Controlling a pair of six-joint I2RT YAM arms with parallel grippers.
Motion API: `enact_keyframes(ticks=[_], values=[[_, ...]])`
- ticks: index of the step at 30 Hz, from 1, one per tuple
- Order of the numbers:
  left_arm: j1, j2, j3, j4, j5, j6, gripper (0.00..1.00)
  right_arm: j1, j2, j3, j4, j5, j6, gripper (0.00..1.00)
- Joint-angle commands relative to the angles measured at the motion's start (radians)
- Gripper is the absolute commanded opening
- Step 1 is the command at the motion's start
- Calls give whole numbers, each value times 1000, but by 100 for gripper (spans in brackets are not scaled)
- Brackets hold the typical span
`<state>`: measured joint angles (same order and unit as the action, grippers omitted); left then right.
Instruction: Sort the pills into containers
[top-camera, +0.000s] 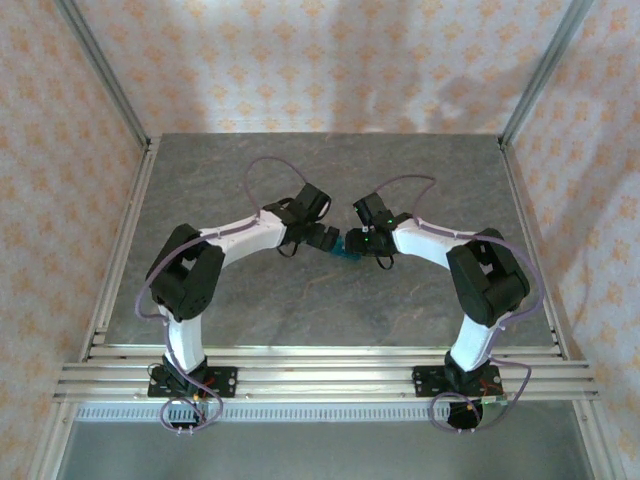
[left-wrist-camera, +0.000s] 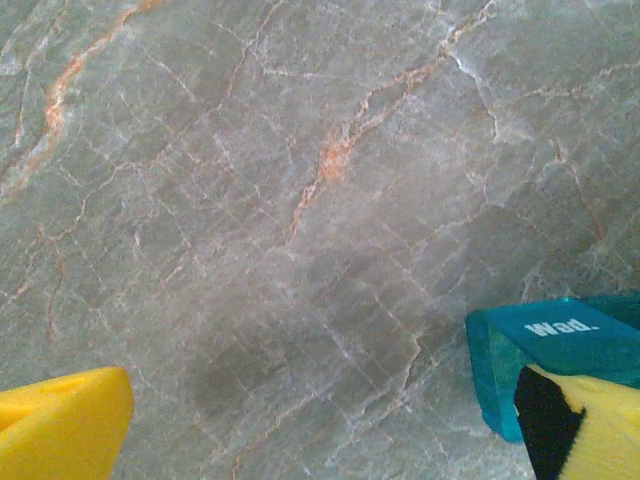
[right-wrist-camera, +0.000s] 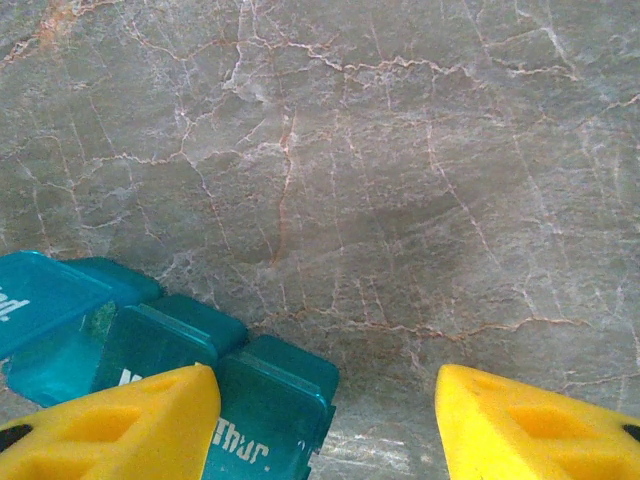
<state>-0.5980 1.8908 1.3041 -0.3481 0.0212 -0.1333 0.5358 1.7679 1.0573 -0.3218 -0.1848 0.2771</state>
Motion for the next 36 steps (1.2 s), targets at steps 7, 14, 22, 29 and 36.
enact_keyframes(ticks=[7, 14, 22, 29, 36], values=[[7, 76, 99, -6, 15, -22, 100, 1, 25, -46, -72, 28, 2, 60], [14, 115, 132, -6, 19, -38, 100, 0, 29, -48, -69, 27, 5, 59], [24, 144, 141, -13, 27, -58, 100, 0, 30, -46, -73, 27, 3, 59], [27, 122, 116, -7, 23, -65, 100, 0, 27, -22, -92, 27, -5, 59], [33, 61, 73, 24, 42, -102, 100, 0, 14, 29, -141, 39, -26, 61]])
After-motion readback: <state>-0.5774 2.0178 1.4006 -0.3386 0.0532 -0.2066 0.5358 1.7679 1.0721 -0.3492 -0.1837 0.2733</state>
